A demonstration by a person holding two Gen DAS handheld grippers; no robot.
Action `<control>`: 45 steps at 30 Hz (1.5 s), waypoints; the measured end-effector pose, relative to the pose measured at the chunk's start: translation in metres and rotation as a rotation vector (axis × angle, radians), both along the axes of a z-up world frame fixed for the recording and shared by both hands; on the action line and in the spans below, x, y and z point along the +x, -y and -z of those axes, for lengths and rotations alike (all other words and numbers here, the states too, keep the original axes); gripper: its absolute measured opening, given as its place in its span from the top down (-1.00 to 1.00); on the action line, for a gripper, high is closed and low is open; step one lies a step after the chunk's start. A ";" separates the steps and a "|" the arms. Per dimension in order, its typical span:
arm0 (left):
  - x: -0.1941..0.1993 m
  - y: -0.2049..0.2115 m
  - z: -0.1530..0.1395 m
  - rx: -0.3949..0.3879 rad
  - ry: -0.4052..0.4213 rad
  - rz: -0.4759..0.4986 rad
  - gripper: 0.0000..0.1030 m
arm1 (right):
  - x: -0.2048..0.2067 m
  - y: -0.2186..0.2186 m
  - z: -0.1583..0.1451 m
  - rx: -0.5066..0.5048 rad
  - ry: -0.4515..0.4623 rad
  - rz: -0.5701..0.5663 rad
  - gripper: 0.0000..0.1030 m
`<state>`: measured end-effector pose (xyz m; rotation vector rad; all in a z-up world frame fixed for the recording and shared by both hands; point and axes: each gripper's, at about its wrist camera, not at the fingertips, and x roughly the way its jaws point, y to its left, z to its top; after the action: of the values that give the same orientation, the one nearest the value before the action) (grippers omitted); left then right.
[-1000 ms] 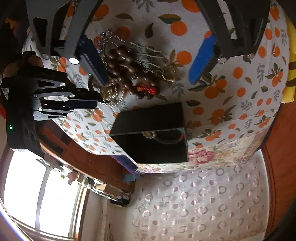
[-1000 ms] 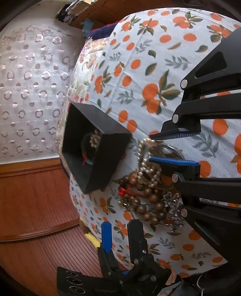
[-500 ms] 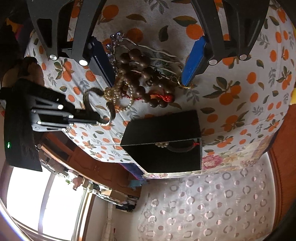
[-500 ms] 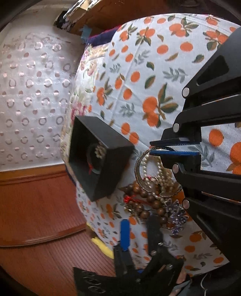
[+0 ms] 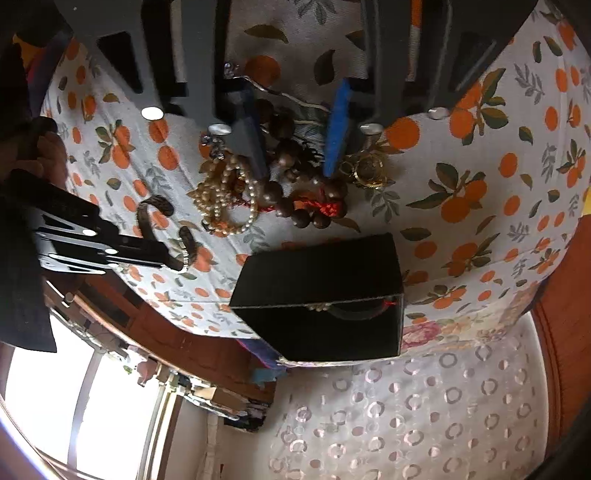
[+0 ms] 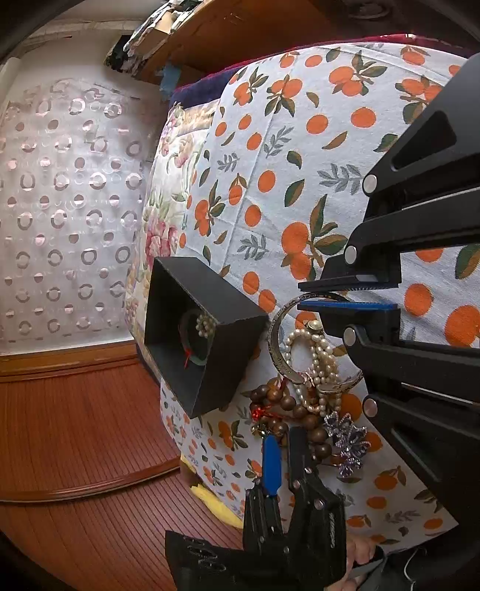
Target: Organize jewelry
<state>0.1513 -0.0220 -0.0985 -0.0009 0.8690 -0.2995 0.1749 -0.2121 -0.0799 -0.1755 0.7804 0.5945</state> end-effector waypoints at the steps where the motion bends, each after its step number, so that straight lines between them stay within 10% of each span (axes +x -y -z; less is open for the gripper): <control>1: 0.000 -0.001 0.000 0.000 0.002 -0.002 0.64 | -0.002 0.000 -0.001 -0.001 0.003 -0.002 0.89; 31: 0.013 -0.010 -0.127 -0.019 0.285 -0.014 0.70 | -0.009 -0.001 -0.039 0.030 0.102 -0.012 0.89; 45: 0.065 -0.009 -0.128 0.009 0.274 -0.011 0.70 | 0.016 -0.008 -0.047 0.047 0.127 -0.011 0.89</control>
<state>0.2159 -0.0134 0.0291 0.0424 0.5980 -0.2777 0.1904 -0.2040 -0.0331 -0.1730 0.6423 0.6057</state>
